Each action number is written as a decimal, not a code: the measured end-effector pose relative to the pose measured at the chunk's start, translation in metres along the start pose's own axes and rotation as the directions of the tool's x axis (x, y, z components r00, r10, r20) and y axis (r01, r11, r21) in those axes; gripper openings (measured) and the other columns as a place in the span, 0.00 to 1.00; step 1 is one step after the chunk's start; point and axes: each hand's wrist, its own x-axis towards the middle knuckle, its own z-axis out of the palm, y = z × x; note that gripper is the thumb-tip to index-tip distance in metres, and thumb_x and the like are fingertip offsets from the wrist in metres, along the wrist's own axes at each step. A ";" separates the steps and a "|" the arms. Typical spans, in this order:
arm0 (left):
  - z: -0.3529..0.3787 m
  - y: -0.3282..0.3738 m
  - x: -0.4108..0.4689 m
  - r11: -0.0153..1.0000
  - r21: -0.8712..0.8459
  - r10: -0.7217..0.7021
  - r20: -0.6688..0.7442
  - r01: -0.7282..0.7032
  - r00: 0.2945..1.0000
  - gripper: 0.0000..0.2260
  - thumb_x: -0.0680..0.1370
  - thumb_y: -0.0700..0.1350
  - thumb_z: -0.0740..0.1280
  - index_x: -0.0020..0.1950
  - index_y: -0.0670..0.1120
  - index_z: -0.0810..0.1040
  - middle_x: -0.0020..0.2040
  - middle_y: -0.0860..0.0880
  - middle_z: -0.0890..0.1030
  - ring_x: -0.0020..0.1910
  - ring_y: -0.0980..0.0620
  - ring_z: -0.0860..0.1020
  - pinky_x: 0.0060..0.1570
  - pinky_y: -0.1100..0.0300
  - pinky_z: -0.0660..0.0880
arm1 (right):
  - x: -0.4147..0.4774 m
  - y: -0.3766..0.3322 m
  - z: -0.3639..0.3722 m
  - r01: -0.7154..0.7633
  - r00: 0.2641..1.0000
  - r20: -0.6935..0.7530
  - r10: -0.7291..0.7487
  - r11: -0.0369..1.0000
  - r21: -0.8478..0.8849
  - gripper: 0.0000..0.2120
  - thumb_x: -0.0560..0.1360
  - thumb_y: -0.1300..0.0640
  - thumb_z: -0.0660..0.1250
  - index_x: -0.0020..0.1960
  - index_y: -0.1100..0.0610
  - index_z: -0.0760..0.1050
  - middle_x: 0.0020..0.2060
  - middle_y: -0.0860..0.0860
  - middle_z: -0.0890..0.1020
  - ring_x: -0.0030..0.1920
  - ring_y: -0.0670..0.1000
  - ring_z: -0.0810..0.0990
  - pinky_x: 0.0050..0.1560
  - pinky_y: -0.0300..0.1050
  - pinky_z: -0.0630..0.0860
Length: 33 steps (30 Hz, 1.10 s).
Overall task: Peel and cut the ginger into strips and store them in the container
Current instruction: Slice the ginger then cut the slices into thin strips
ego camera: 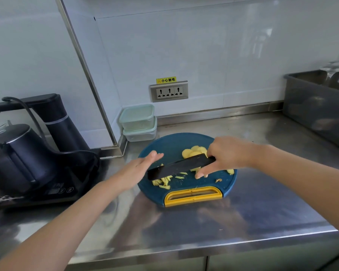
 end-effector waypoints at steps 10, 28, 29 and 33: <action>-0.006 0.002 0.016 0.999 0.029 0.050 -0.520 -0.041 0.853 0.09 0.76 0.48 0.68 0.53 0.47 0.83 0.53 0.52 0.82 0.53 0.57 0.78 0.54 0.63 0.70 | -0.034 0.036 0.007 -0.257 0.959 -0.020 0.283 0.895 0.364 0.35 0.59 0.23 0.59 0.29 0.58 0.67 0.25 0.49 0.64 0.27 0.49 0.63 0.29 0.43 0.58; 0.056 -0.006 0.044 0.833 0.552 0.232 -0.411 0.039 0.882 0.17 0.78 0.53 0.65 0.64 0.48 0.74 0.66 0.48 0.73 0.69 0.47 0.66 0.71 0.46 0.55 | -0.040 0.056 0.072 -0.555 0.728 0.097 0.679 0.500 0.665 0.38 0.75 0.30 0.56 0.33 0.65 0.77 0.22 0.54 0.80 0.20 0.53 0.78 0.24 0.40 0.73; 0.054 -0.004 0.047 0.851 0.525 0.265 -0.434 0.003 0.861 0.12 0.78 0.49 0.65 0.59 0.47 0.79 0.64 0.48 0.75 0.68 0.47 0.67 0.72 0.46 0.54 | -0.039 0.057 0.075 -0.546 0.733 0.106 0.672 0.489 0.681 0.38 0.75 0.30 0.56 0.34 0.66 0.79 0.22 0.54 0.80 0.20 0.52 0.78 0.24 0.40 0.74; 0.052 0.019 0.056 0.882 0.464 0.317 -0.456 -0.081 0.831 0.12 0.81 0.41 0.58 0.55 0.44 0.82 0.66 0.48 0.76 0.69 0.46 0.67 0.70 0.52 0.54 | -0.034 0.062 0.081 -0.533 0.736 0.094 0.670 0.489 0.690 0.38 0.75 0.30 0.56 0.31 0.64 0.79 0.22 0.54 0.80 0.18 0.50 0.76 0.25 0.39 0.74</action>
